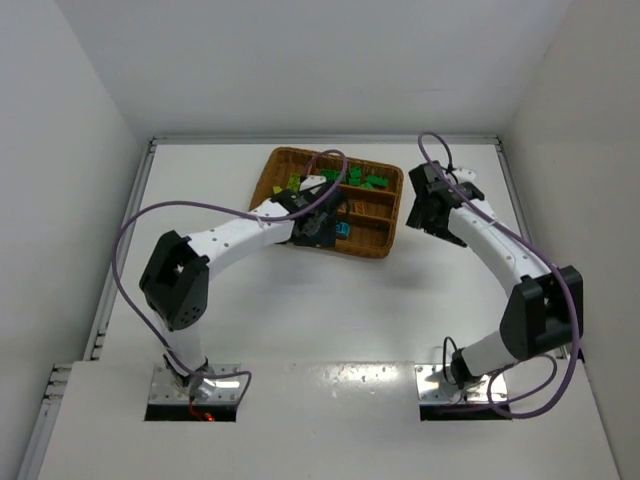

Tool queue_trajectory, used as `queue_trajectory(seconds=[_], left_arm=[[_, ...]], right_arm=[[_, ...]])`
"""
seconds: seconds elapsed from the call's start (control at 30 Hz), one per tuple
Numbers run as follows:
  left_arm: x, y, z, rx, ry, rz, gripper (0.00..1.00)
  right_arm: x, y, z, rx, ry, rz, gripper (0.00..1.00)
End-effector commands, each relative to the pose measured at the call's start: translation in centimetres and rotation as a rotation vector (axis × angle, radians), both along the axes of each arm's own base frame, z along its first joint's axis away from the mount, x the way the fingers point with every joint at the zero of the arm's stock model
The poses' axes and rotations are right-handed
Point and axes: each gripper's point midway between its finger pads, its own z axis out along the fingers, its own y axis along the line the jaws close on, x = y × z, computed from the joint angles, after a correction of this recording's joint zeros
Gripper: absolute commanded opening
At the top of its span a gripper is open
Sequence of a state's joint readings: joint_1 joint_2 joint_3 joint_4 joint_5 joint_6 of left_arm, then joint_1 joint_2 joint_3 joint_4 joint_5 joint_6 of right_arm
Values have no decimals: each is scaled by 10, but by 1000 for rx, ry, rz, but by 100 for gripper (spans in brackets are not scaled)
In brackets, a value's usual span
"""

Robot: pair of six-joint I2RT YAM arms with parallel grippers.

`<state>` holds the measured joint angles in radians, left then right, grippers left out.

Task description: Sort the legos into containers by color

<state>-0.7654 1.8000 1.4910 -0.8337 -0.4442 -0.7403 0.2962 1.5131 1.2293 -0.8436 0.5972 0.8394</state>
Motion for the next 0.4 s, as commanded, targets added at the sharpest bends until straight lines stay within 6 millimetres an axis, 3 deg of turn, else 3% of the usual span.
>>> queue_trajectory(seconds=[0.0, 0.1, 0.37], left_arm=[[1, 3, 25, -25, -50, 27, 94], [-2, 9, 30, -21, -62, 23, 94], [-4, 28, 73, -79, -144, 30, 94]], right_arm=[[-22, -1, 2, 43, -15, -21, 100], [-28, -4, 12, 58, -76, -32, 100], [-33, -13, 20, 28, -105, -42, 100]])
